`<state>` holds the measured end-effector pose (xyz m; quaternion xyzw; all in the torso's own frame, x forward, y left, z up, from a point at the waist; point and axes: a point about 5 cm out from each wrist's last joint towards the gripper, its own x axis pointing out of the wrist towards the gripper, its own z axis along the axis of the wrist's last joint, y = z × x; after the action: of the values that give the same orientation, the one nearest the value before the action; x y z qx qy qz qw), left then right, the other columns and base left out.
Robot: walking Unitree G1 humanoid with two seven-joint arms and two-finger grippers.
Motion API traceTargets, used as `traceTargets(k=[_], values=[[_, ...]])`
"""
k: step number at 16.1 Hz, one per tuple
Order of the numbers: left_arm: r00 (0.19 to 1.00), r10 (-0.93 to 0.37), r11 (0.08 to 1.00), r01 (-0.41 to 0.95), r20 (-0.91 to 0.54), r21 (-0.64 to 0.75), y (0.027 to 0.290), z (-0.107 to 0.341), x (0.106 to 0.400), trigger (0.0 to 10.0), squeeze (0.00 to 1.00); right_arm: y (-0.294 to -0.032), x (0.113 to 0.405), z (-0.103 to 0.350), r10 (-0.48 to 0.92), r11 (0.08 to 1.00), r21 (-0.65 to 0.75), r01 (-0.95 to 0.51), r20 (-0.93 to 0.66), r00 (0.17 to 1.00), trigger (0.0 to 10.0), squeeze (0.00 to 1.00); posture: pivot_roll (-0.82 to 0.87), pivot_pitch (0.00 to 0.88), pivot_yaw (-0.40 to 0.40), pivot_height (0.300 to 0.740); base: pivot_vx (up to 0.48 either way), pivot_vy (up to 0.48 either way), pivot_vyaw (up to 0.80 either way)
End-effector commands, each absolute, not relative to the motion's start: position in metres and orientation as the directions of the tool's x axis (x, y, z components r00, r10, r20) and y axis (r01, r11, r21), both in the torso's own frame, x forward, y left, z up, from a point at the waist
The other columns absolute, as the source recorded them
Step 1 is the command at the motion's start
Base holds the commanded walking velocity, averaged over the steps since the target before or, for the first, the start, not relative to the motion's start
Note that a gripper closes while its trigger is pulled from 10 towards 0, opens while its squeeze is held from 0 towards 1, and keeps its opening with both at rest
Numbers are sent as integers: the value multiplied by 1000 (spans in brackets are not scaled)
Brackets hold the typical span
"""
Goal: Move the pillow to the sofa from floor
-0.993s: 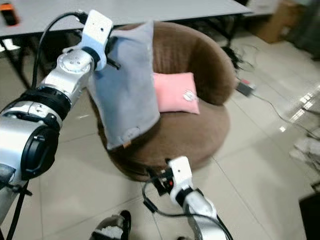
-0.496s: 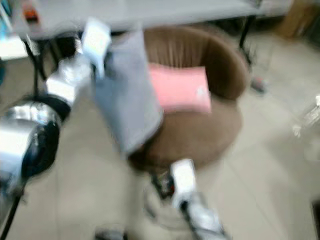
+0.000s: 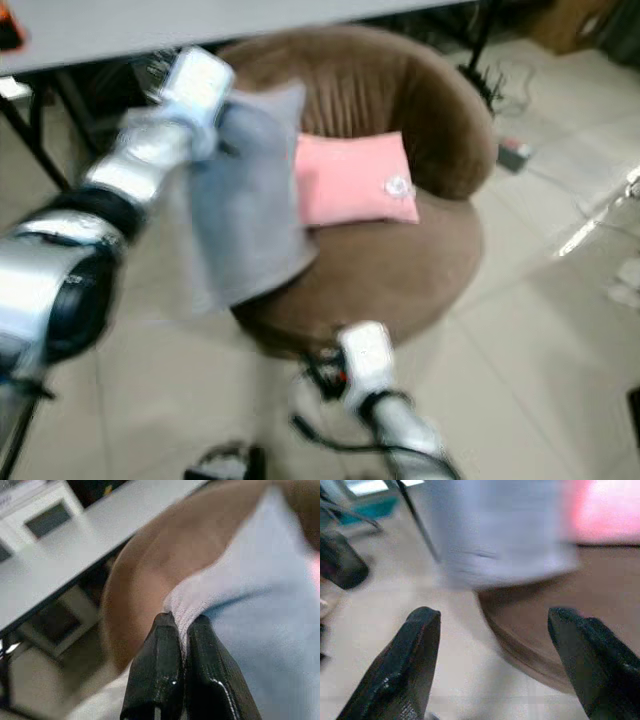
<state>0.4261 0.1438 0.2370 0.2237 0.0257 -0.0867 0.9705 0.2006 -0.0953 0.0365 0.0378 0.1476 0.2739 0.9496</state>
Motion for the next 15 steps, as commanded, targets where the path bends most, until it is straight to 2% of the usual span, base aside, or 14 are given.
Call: traceTargets(k=[1,6,7,9,12,13,14,15], values=[[974,-226,868,206,-9,452,121,260,428,0,0,-103,198,33,508,861,141,-489,-288,812,10000,0,-85,125,33,740,480,0,0],[953,-304,849,277,-14,451,103,264,427,0,0,-102,194,31,501,865,153,-478,-294,814,10000,0,-91,136,49,740,480,0,0],[933,-359,829,326,-16,455,88,266,425,0,0,-101,192,30,500,866,156,-475,-299,813,10000,0,-97,144,58,740,480,0,0],[921,-389,817,353,-15,456,78,268,424,0,0,-99,191,30,498,867,157,-473,-302,812,10000,0,-104,149,63,740,480,0,0],[932,-362,849,326,9,416,79,274,425,0,0,-100,184,29,488,873,161,-461,-310,816,10000,0,-134,167,78,740,480,0,0],[950,-311,844,271,10,462,87,275,427,0,0,-102,177,27,477,879,162,-449,-326,816,10000,0,-147,176,78,740,0,0,0],[952,-306,848,270,6,456,89,273,427,10000,0,-103,173,26,473,881,164,-444,-332,816,10000,0,-162,189,77,740,0,0,0],[952,-306,852,273,2,447,90,272,427,10000,0,-104,171,26,471,882,165,-441,-336,816,10000,0,-162,189,77,740,0,0,0]])
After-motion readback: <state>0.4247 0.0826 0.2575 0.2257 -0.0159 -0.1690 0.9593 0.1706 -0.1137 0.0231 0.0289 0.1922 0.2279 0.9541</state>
